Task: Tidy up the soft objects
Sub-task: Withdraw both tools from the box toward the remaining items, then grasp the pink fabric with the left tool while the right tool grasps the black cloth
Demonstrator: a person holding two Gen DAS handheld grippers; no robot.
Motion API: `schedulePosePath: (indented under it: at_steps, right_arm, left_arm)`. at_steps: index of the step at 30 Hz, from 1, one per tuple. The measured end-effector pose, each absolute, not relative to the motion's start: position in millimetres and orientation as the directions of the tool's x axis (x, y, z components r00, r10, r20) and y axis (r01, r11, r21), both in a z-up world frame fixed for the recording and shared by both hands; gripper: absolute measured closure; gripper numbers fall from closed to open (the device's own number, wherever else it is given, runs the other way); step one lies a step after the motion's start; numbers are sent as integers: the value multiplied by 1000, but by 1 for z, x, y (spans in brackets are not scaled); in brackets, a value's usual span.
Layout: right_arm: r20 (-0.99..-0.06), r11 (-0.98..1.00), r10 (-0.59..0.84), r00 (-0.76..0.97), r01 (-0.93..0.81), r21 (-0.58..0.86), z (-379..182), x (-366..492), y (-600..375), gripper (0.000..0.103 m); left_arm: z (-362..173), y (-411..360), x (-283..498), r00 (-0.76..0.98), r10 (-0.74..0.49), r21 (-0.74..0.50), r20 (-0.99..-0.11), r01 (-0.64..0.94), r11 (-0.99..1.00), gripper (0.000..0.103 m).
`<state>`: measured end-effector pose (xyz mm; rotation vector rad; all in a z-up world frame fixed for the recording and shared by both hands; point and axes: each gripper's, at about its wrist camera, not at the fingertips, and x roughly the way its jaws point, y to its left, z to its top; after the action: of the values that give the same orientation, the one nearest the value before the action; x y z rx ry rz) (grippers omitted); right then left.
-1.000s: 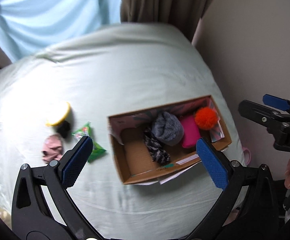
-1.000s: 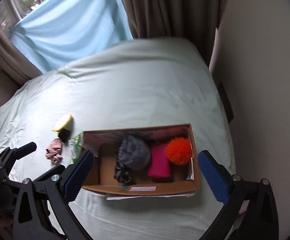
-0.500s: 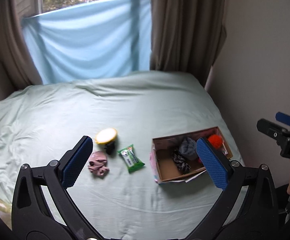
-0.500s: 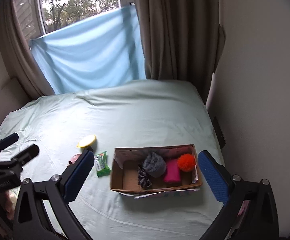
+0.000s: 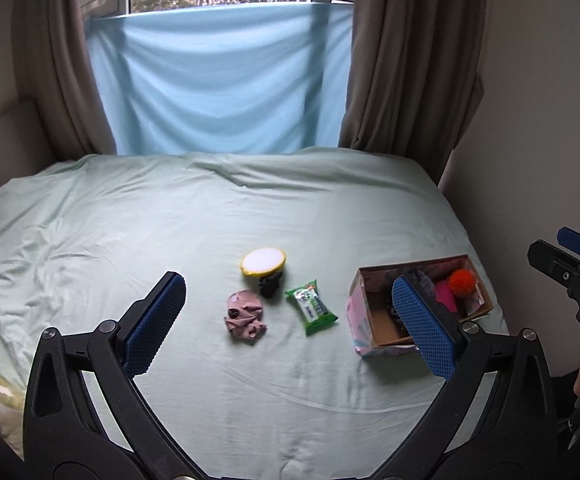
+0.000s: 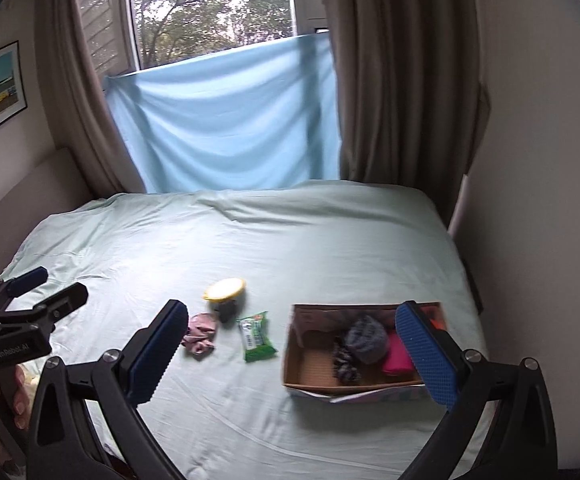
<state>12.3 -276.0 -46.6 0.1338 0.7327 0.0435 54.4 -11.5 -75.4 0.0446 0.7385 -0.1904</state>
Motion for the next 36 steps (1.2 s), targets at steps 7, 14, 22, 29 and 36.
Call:
schedulePosePath:
  at_steps: [7, 14, 22, 29, 36]
  right_arm:
    - [-665, 986, 129, 736, -24, 165, -79, 37, -226, 0]
    - [-671, 982, 171, 722, -65, 179, -142, 86, -177, 0]
    - [-696, 974, 222, 683, -131, 182, -241, 154, -136, 0]
    - [-742, 967, 256, 619, -173, 190, -336, 212, -115, 6]
    - [-790, 961, 272, 550, -192, 198, -398, 259, -103, 13]
  left_arm:
    - [-119, 34, 78, 690, -198, -49, -697, 230, 972, 0]
    - [-194, 63, 122, 647, -230, -47, -727, 287, 957, 0]
    - [-307, 70, 180, 589, -280, -74, -758, 348, 935, 0]
    - [-411, 61, 221, 512, -300, -89, -805, 396, 914, 1]
    - [-469, 53, 246, 468, -292, -90, -834, 407, 909, 10]
